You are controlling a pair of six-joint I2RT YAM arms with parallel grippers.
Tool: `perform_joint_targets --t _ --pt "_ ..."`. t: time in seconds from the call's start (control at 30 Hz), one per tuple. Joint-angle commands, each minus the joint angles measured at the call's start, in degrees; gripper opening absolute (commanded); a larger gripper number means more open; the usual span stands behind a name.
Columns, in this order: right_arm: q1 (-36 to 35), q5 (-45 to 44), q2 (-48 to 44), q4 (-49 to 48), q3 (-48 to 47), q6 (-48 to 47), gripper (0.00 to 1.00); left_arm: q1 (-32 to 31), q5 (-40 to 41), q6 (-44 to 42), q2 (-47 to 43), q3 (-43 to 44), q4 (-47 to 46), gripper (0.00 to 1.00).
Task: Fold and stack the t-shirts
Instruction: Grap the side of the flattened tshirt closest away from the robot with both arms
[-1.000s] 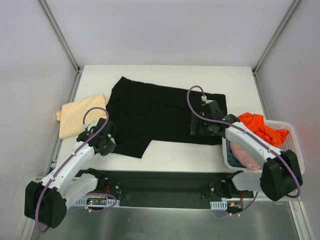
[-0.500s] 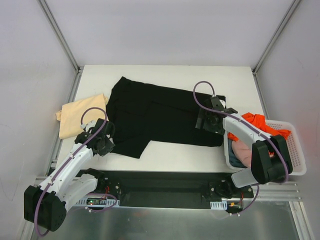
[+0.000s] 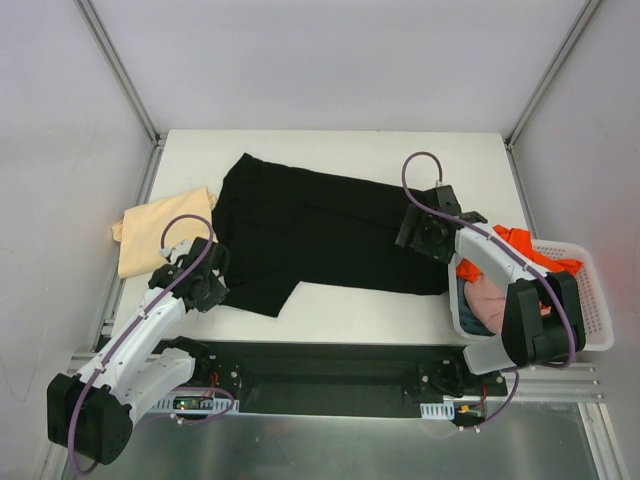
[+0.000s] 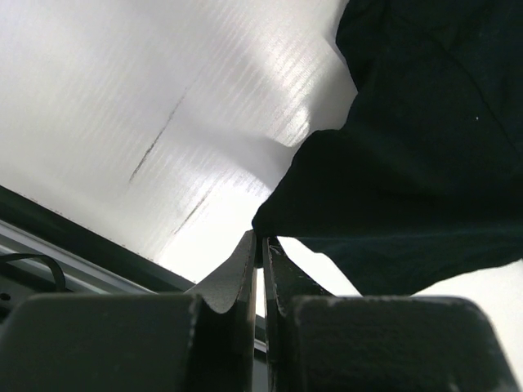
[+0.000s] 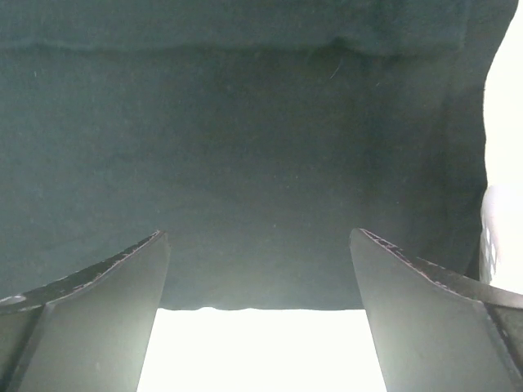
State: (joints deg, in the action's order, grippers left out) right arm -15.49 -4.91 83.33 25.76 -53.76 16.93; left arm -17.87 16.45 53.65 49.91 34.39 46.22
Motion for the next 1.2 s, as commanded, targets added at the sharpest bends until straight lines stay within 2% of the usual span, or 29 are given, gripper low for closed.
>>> perform_joint_targets --t 0.0,0.1,0.23,0.3,0.4,0.57,0.77,0.9,1.03,1.17 --pt "-1.37 -6.95 -2.46 7.11 -0.3 -7.79 0.97 0.73 -2.03 -2.05 -0.78 2.35 0.63 0.0" --pt "-7.62 -10.73 -3.7 9.65 0.23 -2.97 0.97 0.73 -2.65 -2.58 -1.13 2.61 0.1 0.0" --pt "-13.77 -15.74 -6.77 9.58 6.27 11.95 0.98 0.73 -3.0 -2.58 -1.39 2.61 -0.34 0.0" --pt "-15.01 -16.89 -9.05 5.81 9.36 18.47 0.98 0.73 -3.52 -2.76 -1.57 2.44 -0.78 0.0" --pt "-15.63 -17.67 -10.03 3.6 10.26 18.5 0.98 0.73 -3.53 -3.02 -1.66 2.26 -1.13 0.0" --pt "-16.33 -20.92 -7.31 8.24 6.48 16.65 0.98 0.73 -3.7 -2.85 -2.36 1.91 -1.83 0.0" --pt "-16.33 -29.0 -5.98 13.78 6.55 23.84 0.99 0.64 -3.0 -2.06 -4.46 2.08 -2.8 0.0" --pt "-16.59 -30.51 -7.3 13.88 9.8 29.38 0.95 0.73 -3.0 -1.62 -6.4 3.13 -5.52 0.0" --pt "-18.17 -30.42 -7.39 12.65 10.95 32.46 0.85 0.73 -5.19 -2.58 -7.28 4.37 -8.51 0.0" --pt "-21.25 -29.55 -4.68 12.47 10.52 35.18 0.82 0.73 -7.65 -3.46 -6.67 5.07 -11.32 0.0"
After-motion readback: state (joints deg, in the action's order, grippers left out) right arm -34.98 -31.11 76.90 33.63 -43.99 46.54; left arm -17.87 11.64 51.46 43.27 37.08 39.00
